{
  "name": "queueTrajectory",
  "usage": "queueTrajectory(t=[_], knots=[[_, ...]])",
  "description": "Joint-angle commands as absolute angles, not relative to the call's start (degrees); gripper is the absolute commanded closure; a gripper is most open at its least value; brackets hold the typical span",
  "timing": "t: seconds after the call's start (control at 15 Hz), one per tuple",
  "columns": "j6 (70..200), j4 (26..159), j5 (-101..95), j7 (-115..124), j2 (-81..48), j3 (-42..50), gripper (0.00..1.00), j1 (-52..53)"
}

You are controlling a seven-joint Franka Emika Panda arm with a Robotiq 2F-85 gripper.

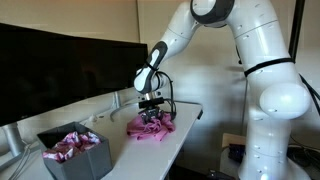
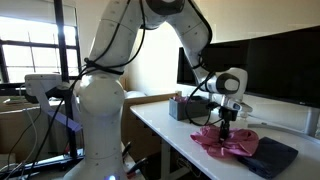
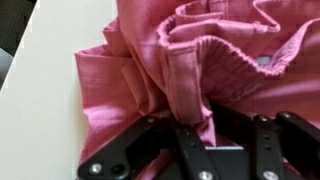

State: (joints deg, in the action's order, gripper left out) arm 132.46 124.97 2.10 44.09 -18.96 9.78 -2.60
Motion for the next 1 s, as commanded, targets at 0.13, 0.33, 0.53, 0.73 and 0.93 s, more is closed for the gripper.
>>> queueTrajectory(t=[0.13,0.33,0.53,0.73,0.93], knots=[[135.72,132.08,1.14,46.31,-11.79,10.29,0.96,-1.55],[134.92,134.73,1.00,46.35,-7.02,9.75,0.95,-1.38],[130.67,135.22,1.30,46.73,-2.32,8.16,0.95,-1.17],[125.17,133.76,1.44,48.10,1.14,5.86,0.95,-0.71],[118.94,130.69,1.14,50.14,3.21,3.34,0.95,-0.52]])
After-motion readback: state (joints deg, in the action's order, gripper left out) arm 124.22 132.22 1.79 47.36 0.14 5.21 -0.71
